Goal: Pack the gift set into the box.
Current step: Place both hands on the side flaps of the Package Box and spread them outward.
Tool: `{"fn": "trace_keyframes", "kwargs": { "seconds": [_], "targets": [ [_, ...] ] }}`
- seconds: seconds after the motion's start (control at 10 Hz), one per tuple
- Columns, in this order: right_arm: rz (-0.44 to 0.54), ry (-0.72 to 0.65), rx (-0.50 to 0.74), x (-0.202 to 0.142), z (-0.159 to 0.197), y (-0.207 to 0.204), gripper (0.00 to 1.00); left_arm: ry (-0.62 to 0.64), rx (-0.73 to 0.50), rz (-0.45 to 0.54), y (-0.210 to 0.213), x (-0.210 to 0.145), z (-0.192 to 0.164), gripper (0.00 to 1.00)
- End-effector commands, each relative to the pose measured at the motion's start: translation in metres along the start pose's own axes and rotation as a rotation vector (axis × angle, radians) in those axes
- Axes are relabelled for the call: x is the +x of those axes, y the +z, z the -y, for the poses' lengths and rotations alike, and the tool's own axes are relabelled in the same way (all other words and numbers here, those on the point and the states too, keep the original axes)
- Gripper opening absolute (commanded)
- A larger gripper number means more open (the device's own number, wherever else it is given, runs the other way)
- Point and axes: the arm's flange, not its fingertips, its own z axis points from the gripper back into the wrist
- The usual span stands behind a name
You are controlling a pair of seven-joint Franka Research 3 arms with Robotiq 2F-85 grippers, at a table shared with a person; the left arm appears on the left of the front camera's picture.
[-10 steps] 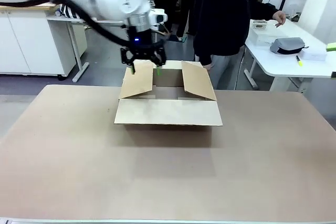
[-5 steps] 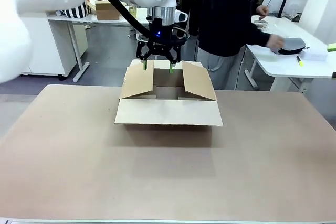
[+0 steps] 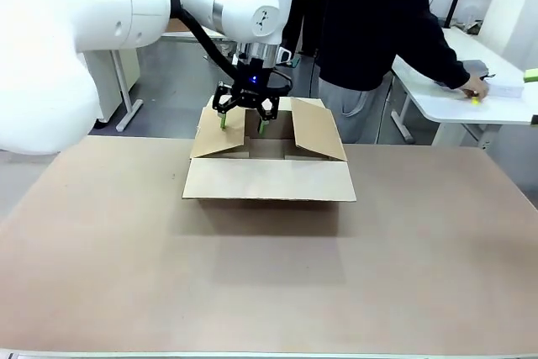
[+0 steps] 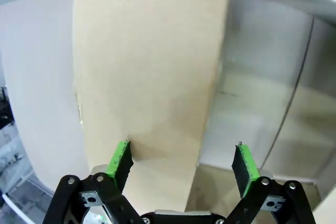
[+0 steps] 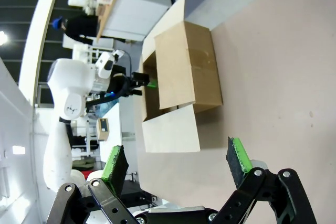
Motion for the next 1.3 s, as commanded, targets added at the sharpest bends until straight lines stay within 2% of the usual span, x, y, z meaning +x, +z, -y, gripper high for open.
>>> {"fn": "trace_keyframes", "kwargs": {
  "seconds": [0.0,0.7,1.2],
  "targets": [
    [0.004,-0.012,0.014,0.002,-0.003,0.0,1.0,0.061,0.054,0.08,0.005,-0.007,-0.007,1.0],
    [0.004,-0.012,0.014,0.002,-0.003,0.0,1.0,0.156,0.173,0.097,0.019,-0.021,-0.061,1.0],
    [0.004,-0.012,0.014,0.002,-0.003,0.0,1.0,0.218,0.118,0.135,0.037,-0.028,-0.099,1.0]
  ]
}}
